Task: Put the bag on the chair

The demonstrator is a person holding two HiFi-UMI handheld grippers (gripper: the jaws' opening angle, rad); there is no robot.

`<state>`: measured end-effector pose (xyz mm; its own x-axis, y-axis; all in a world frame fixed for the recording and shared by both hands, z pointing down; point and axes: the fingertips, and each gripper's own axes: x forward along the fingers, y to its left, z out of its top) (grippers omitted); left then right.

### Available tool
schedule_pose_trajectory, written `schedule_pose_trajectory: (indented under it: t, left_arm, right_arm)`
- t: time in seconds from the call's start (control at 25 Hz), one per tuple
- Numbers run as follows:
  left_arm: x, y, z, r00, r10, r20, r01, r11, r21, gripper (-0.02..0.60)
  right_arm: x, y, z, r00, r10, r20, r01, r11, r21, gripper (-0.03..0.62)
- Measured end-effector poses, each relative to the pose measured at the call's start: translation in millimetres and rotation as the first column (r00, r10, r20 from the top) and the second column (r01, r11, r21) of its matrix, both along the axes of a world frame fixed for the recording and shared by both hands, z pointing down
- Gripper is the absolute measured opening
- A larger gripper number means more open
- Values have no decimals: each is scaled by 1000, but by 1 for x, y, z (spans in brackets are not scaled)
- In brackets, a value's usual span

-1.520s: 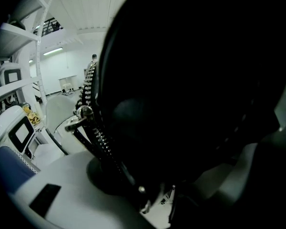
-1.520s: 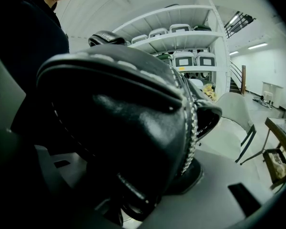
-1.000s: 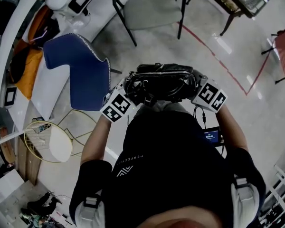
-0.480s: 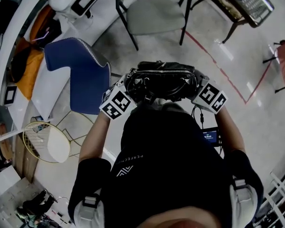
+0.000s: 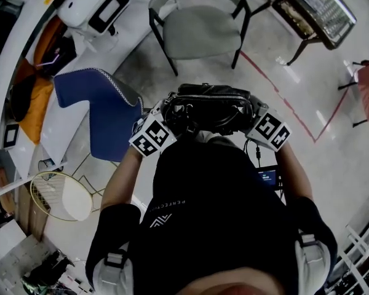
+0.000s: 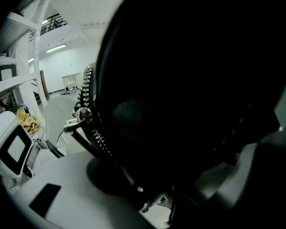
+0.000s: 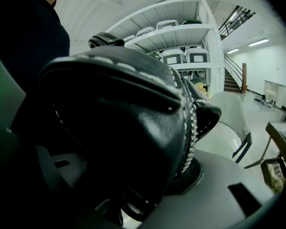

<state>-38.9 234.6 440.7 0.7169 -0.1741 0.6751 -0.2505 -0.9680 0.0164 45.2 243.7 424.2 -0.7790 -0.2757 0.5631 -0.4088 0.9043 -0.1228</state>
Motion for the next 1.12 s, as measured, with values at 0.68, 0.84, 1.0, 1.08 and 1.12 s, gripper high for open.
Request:
schedule_pose_trajectory:
  t: [0.68, 0.84, 1.0, 1.08, 1.12]
  left_arm:
    - [-22, -129, 5, 999, 38, 8, -37, 999, -25, 233]
    - [-33, -156, 10, 999, 43, 8, -43, 999, -27, 233]
    - [-44, -184, 10, 999, 46, 8, -45, 999, -21, 233]
    - [-50, -196, 11, 999, 44, 7, -44, 999, -19, 235]
    - [-52, -200, 12, 999, 41, 5, -41, 999, -23, 235]
  right_arm:
    - [-21, -124, 5, 998, 62, -12, -63, 998, -32, 206]
    - [-33, -151, 9, 997, 73, -10, -73, 997, -34, 206]
    - [-45, -177, 12, 996, 91, -8, -91, 996, -27, 206]
    - [-52, -189, 13, 995, 95, -8, -95, 995, -26, 206]
    - [-54, -193, 14, 996, 91, -11, -91, 995, -31, 206]
